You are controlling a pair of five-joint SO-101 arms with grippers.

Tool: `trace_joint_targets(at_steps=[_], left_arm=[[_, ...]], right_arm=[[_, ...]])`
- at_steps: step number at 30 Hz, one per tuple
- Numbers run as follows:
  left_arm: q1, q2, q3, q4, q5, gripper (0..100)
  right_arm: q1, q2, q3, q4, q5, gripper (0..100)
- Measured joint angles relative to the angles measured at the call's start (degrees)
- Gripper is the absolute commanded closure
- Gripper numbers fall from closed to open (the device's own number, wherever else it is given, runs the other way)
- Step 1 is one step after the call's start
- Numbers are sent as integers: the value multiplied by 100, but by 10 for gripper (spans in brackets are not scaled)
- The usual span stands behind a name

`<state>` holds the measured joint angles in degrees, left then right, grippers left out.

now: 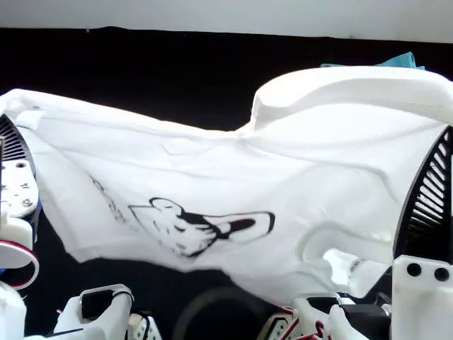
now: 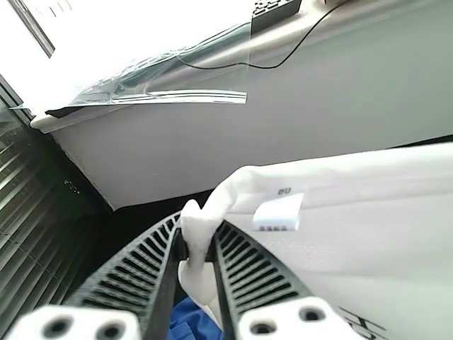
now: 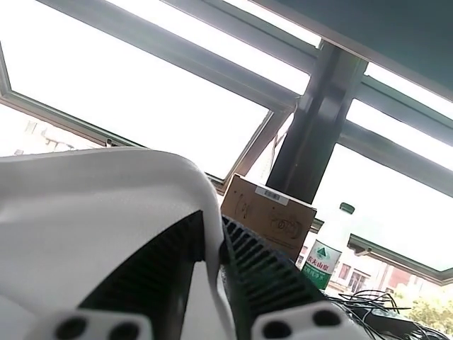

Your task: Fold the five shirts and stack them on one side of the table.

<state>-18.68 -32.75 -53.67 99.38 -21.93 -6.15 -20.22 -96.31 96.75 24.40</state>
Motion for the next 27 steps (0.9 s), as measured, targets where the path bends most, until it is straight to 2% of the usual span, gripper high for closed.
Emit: trace_joint_targets(at_steps=[2, 6, 12, 17, 22, 27], left_arm=[[0, 0, 0, 0, 0, 992], [0, -9, 413, 0, 0, 992], [0, 440, 2259, -70, -9, 992], [0, 1574, 3578, -774, 0, 992], [0, 2813, 3174, -1521, 0, 992], [0, 4114, 1556, -1574, 9, 992]], right_arm=[[0, 0, 18, -18, 0, 992], [0, -26, 949, -26, -334, 992], [0, 264, 3086, -193, -765, 992], [0, 1116, 5064, -1011, -862, 992], [0, 2101, 6004, -2488, -879, 992], [-62, 2892, 5785, -3112, -879, 992]])
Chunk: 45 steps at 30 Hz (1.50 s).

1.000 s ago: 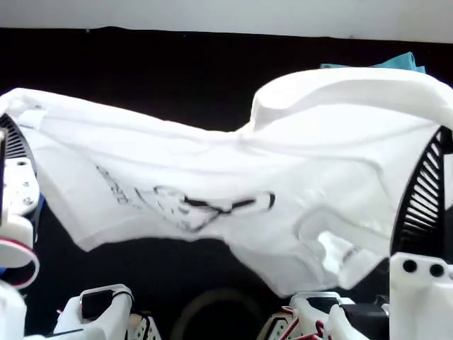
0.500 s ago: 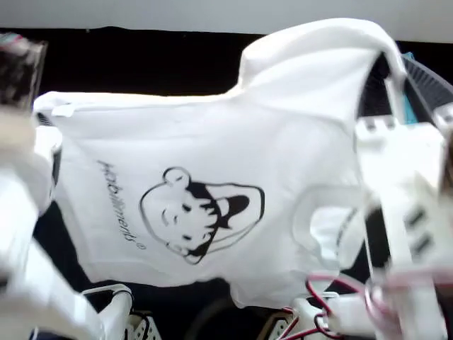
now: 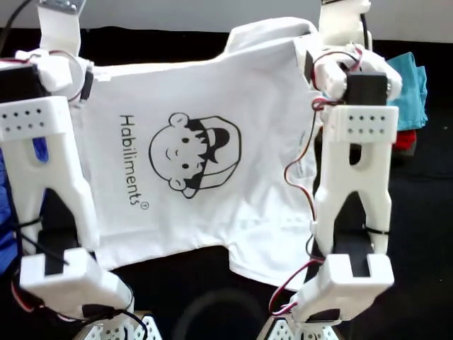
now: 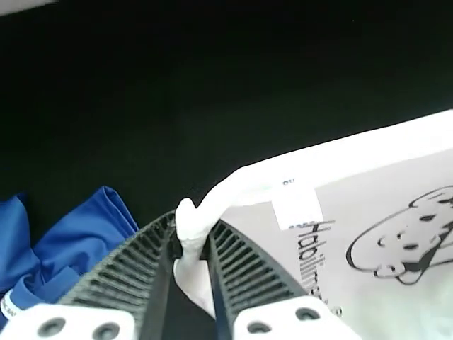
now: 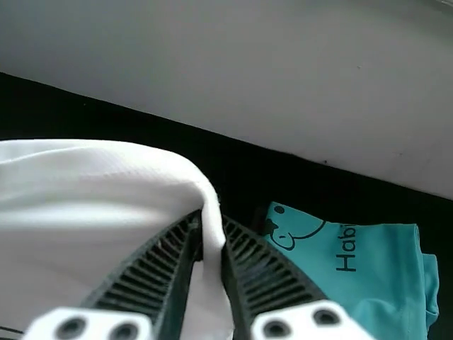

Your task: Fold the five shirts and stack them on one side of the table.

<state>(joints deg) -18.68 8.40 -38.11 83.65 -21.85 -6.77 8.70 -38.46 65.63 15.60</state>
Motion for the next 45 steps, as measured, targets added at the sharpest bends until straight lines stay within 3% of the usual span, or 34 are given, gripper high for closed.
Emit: trace_joint_targets(at_steps=[9, 18, 27, 32, 39, 45], left_arm=[[62, 2198, -1820, 246, -123, 992], [132, 3640, -1881, 782, -123, 992], [132, 3727, -1873, 1635, -123, 992], [132, 3235, -1275, 1723, -123, 992], [132, 1758, 782, 1732, -563, 992], [-62, 756, 2154, 1732, -791, 992]], right_arm=[[-325, 1310, -281, 53, 0, 992], [-404, 2848, -281, 1160, 0, 992], [-413, 2743, -325, 2198, 0, 992], [-413, 2356, -334, 2778, -9, 992], [-413, 2092, -316, 3429, -308, 992], [-413, 1327, 932, 3446, -369, 992]])
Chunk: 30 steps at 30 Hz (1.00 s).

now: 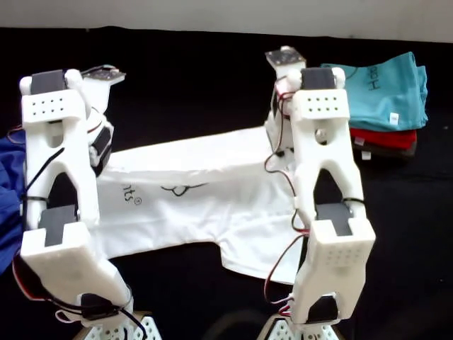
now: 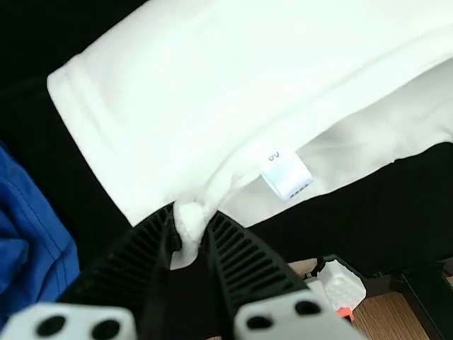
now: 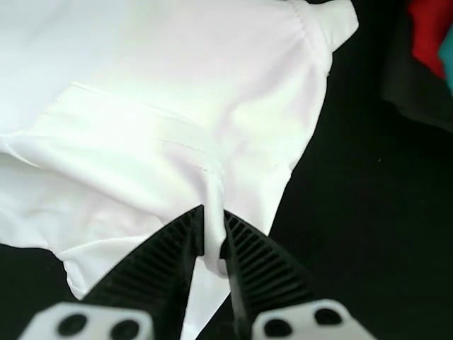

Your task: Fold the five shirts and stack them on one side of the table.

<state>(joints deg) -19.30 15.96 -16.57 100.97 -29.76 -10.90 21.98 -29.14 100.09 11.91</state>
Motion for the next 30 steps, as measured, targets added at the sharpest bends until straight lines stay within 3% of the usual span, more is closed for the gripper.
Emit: trace_joint_targets(at_steps=[13, 24, 30], left_arm=[[-158, -1002, 2136, -299, -501, 991], [-167, -1020, 3473, -1284, -545, 987], [-237, -1020, 3077, -1073, -545, 829]], right_arm=[[105, -3833, 4967, -1521, 273, 992], [123, -4185, 6690, -2338, 466, 988], [123, -4185, 6286, -1925, 466, 772]])
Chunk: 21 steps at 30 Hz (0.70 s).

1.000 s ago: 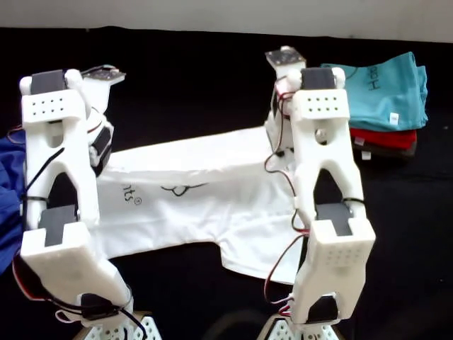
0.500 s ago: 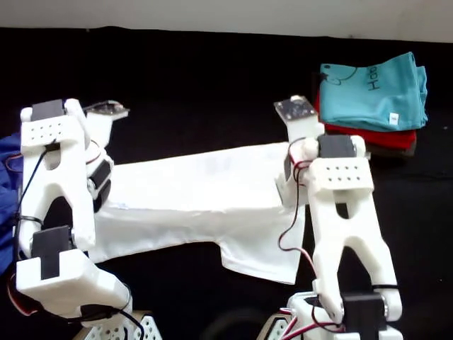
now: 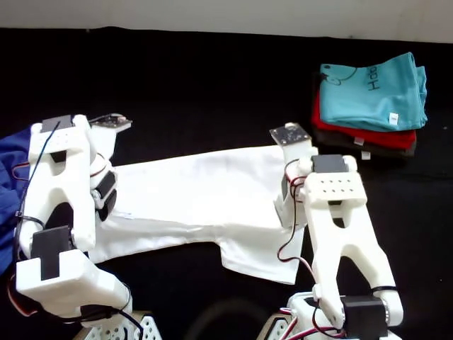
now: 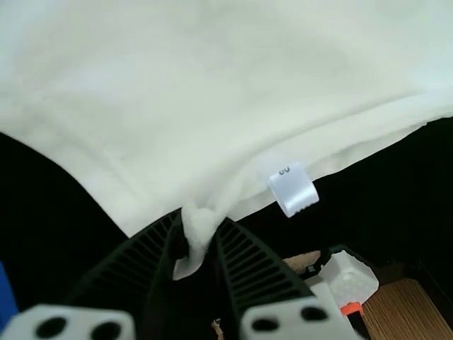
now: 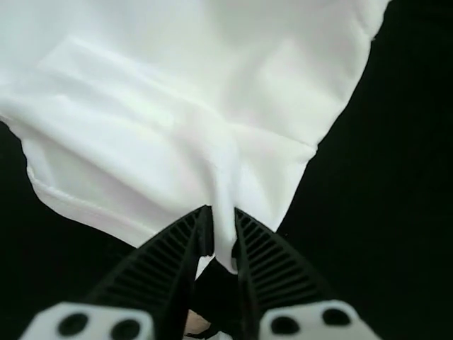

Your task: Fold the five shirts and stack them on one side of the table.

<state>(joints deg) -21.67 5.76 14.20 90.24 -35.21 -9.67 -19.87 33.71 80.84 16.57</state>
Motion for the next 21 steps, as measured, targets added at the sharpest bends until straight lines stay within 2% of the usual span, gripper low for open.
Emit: trace_joint_targets(at_steps=[6, 9, 11, 13, 14, 15, 21], left_arm=[[-404, 0, -1530, 730, 0, 799], [-527, 0, -2303, 835, 0, 806], [-527, 0, -2514, 835, 0, 855], [-431, 0, -2523, 835, 0, 982], [-360, 9, -2462, 774, 0, 997], [-246, 62, -2382, 677, 26, 974], [431, 1125, -1969, -202, 686, 991]], right_arm=[[-97, 0, -1582, 1169, 0, 771], [-132, 0, -2470, 1327, 0, 779], [-132, -9, -2760, 1178, 0, 843], [-141, 176, -2813, 826, -70, 961], [-141, 352, -2813, 624, -149, 998], [-141, 563, -2813, 440, -220, 981], [-325, 2418, -2831, -457, -448, 993]])
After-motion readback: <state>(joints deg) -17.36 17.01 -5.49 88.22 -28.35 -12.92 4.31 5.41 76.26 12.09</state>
